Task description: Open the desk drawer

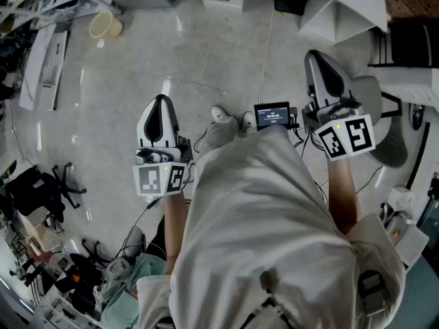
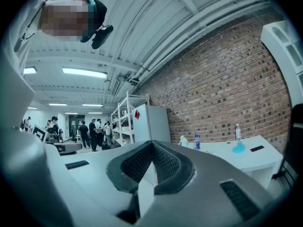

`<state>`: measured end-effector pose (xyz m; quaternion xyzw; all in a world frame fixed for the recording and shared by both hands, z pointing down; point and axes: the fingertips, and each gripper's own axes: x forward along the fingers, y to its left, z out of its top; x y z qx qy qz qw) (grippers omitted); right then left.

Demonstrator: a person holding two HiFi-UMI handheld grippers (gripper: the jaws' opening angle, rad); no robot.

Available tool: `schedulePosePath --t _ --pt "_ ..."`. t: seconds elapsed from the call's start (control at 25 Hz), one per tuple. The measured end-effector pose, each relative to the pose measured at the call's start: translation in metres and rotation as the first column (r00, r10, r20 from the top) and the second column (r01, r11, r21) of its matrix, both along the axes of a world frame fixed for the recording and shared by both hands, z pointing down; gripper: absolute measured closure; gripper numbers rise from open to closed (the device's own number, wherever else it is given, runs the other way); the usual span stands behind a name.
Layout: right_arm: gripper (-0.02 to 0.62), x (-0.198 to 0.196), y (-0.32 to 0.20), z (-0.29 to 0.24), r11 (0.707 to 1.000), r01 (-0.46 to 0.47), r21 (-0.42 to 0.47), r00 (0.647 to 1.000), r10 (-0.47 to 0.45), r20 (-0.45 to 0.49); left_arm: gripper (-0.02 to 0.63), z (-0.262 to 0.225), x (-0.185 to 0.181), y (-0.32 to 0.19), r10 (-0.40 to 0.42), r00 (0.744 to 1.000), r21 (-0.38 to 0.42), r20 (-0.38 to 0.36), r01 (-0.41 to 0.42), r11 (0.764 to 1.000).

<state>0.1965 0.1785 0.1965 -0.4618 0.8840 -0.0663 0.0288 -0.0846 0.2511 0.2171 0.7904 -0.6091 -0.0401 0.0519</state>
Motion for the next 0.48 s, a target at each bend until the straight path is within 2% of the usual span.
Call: schedulePosePath --t 0.28,0.48 --pt "0.569 0.023 0.022 -0.002 1.0 0.0 0.013 1.0 0.0 0.005 0.598 -0.015 0.029 0.01 0.015 0.999 0.027 0.032 -0.016 1.0" --pt "0.569 0.026 0.028 -0.001 1.0 0.01 0.021 1.0 -0.01 0.002 0.598 -0.026 0.036 0.011 0.017 0.999 0.052 0.048 -0.02 0.998"
